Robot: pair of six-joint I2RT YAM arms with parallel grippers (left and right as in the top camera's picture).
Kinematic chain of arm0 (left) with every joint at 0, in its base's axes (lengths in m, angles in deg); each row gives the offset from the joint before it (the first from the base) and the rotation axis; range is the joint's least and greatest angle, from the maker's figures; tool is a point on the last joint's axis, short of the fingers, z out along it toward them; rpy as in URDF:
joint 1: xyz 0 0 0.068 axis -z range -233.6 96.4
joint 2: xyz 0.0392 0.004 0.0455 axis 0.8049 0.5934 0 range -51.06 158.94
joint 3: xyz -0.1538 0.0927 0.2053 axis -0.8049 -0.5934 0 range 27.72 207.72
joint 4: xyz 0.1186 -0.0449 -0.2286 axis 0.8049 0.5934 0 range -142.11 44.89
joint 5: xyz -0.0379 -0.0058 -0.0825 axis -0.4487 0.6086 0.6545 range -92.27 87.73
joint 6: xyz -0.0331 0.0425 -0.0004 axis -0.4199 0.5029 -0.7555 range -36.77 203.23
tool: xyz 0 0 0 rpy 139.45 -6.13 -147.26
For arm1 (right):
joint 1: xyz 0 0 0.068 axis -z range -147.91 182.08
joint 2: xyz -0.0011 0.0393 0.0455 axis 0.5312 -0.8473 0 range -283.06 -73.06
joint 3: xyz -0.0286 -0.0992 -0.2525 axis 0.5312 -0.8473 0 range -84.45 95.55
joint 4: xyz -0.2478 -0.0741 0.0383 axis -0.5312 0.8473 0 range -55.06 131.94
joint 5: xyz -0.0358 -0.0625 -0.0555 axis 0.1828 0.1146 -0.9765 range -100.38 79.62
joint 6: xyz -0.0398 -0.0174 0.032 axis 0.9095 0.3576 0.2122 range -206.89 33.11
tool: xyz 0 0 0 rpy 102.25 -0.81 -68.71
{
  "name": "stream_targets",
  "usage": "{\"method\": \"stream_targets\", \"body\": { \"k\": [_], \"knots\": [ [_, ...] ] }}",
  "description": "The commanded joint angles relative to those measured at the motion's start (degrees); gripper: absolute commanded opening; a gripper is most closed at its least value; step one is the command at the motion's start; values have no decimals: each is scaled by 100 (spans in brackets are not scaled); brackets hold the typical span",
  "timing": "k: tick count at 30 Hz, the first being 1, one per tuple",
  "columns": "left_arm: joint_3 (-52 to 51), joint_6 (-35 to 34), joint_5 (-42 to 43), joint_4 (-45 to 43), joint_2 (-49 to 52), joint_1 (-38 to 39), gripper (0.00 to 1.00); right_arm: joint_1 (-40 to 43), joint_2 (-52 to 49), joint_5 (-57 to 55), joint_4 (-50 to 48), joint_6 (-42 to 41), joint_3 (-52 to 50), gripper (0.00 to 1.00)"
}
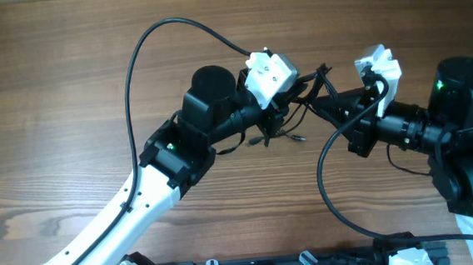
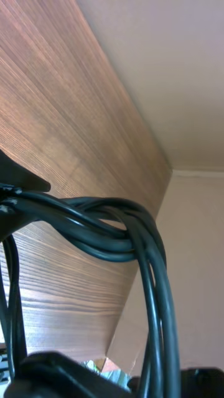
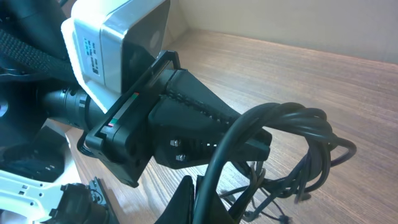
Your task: Untangle cables
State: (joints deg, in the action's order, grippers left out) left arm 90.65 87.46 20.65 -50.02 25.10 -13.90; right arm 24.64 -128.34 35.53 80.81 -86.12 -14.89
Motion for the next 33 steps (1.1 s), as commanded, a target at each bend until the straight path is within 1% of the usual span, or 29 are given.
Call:
{"method": "stream_targets", "body": {
  "k": [1, 4, 6, 10, 13, 16, 19, 24, 26, 30, 33],
  "knots": [
    [68, -555, -1246, 22, -74, -46, 4, -20, 37, 155, 26, 74, 9, 4],
    [68, -1211, -2485, 122, -74, -46, 4, -20, 31, 44, 186, 83, 9, 4],
    [68, -1394, -3180, 219, -74, -46, 4, -20, 31, 48, 317, 125, 9, 4],
    [68, -1390, -4186, 361, -74, -46, 4, -20, 31, 96, 514, 313, 9, 4],
    [68, -1137, -4743, 354, -74, -46, 4, -20, 33, 785, 535, 614, 9, 4],
    [68, -560, -4924, 348, -74, -46, 4, -20, 31, 1587, 535, 876, 9, 4],
    [68, -114, -4962, 264, -74, -50, 4, -20, 31, 2065, 540, 973, 9, 4],
    [68, 640, -4962, -308, -74, -168, 4, -20, 31, 2732, 544, 957, 9, 4],
    [68, 750, -4962, -538, -72, -284, 4, -20, 31, 2898, 566, 957, 9, 4],
    [68, 737, -4957, -793, -74, -612, 4, -20, 31, 2907, 745, 975, 9, 4],
    [68, 734, -4946, -916, -72, -785, 4, -20, 20, 2621, 914, 970, 9, 4]
  ]
}}
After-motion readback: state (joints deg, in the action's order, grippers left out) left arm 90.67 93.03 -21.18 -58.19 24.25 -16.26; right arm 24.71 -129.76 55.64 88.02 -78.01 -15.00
